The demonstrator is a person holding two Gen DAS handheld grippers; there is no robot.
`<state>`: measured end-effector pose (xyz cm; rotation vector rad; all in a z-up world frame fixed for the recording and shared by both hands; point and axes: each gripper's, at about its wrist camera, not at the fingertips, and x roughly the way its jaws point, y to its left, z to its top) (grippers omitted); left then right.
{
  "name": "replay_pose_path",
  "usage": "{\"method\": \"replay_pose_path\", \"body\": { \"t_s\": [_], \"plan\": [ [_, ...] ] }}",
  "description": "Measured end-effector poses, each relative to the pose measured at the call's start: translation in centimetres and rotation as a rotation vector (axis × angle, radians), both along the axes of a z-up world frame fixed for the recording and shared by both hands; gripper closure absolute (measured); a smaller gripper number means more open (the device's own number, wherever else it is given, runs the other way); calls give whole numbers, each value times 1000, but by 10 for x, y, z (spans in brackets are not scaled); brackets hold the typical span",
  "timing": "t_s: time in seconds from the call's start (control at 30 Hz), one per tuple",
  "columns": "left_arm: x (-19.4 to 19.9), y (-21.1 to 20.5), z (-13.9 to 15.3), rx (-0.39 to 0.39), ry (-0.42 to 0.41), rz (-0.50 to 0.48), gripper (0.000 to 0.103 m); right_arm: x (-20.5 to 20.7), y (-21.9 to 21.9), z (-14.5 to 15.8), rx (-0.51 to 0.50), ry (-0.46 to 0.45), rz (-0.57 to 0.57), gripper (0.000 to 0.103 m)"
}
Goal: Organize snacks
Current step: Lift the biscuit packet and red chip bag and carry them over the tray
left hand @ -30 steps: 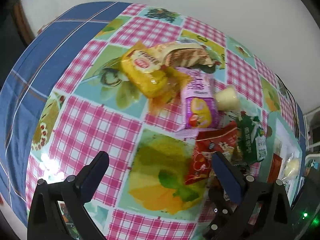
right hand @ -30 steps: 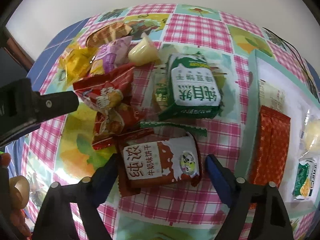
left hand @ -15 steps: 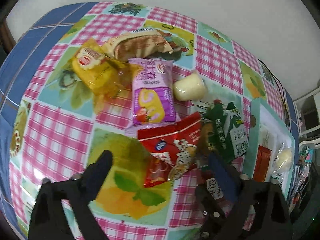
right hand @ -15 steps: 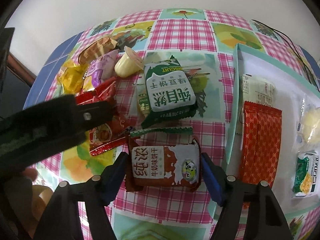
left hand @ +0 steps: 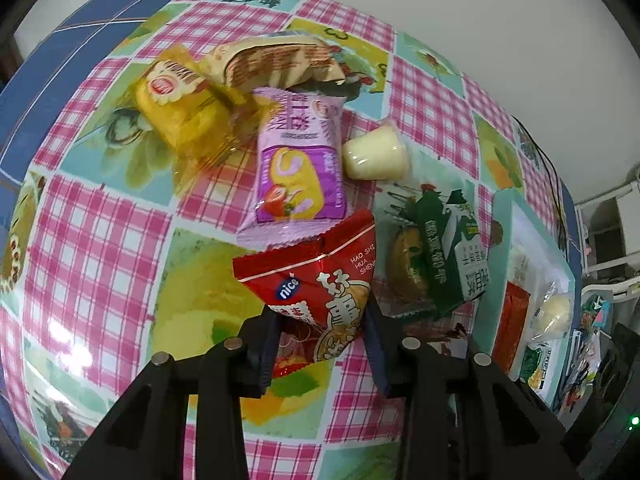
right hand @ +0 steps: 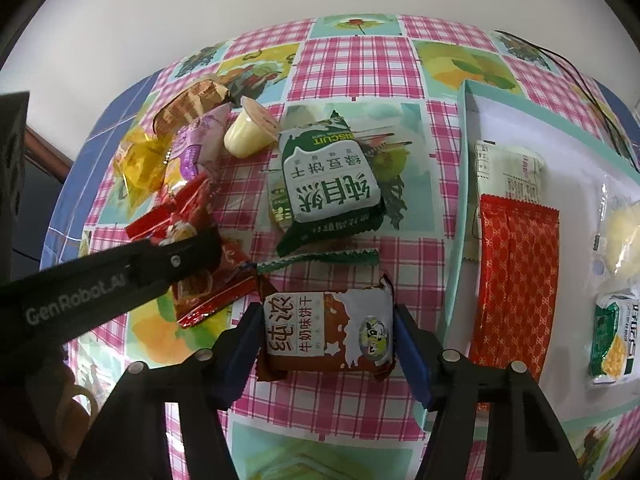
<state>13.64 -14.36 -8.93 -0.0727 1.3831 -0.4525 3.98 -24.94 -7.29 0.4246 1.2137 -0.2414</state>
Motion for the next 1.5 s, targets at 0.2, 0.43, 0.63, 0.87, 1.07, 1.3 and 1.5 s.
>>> {"method": "replay_pose_path", "body": {
  "t_s": [0.2, 0.43, 0.63, 0.87, 1.07, 1.3, 1.5],
  "plan": [
    [-4, 9, 5, -12, 19, 17, 64, -4, -1, 6, 18, -5, -16, 37],
    [-11, 19, 31, -33, -9, 21, 64, -15, -5, 29, 12, -49, -24, 37],
    [-17, 24, 53, -52, -51, 20, 64, -22, -5, 46, -7, -69, -30, 37],
    [-25, 33, 72, -57, -79, 26, 64, -32, -13, 59, -7, -78, -57, 37],
    [-33, 29, 80, -56, -98, 26, 64, -44, -30, 64, -9, -77, -93, 37],
    [-41, 9, 81, -49, -108, -6, 64, -61, -55, 65, -33, -64, -150, 37],
    [-56, -15, 82, -42, -114, -56, 64, -80, -83, 64, -25, -62, -211, 37]
  ]
}}
